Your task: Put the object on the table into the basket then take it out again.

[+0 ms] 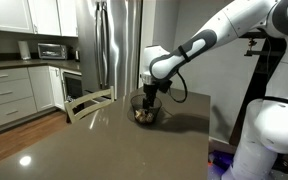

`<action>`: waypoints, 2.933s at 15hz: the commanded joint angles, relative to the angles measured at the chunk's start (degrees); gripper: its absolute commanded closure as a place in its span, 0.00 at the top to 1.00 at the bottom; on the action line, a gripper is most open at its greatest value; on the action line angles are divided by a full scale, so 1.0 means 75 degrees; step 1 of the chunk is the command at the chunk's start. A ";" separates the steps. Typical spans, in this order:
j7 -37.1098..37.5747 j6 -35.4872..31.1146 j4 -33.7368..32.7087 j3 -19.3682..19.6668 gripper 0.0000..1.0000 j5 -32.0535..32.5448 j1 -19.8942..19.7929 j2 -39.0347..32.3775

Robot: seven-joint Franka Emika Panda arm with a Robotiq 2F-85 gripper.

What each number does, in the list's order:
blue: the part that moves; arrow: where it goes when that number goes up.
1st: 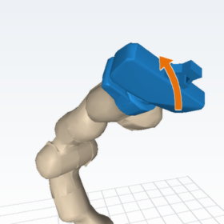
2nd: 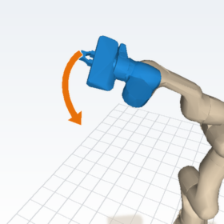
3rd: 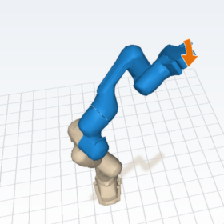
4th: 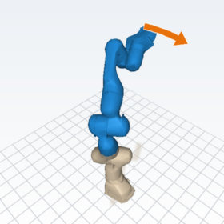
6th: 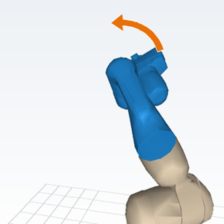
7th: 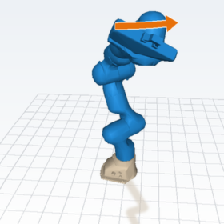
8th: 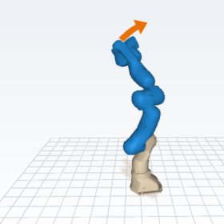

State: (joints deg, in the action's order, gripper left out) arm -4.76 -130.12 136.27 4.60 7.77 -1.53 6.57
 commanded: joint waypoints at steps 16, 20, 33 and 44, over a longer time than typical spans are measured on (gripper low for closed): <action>0.0183 0.1090 -0.0593 -0.0105 0.98 0.0172 -0.0074 -0.0635; 0.0141 0.1159 -0.0637 -0.0096 0.66 0.0135 -0.0077 -0.0698; 0.0089 0.1544 -0.0948 -0.0048 0.00 0.0141 -0.0133 -0.0704; 0.0087 0.1615 -0.0958 -0.0057 0.64 0.0153 -0.0147 -0.0775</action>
State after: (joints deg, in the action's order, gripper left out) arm -4.69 -119.65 130.59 4.60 8.29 -2.08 1.77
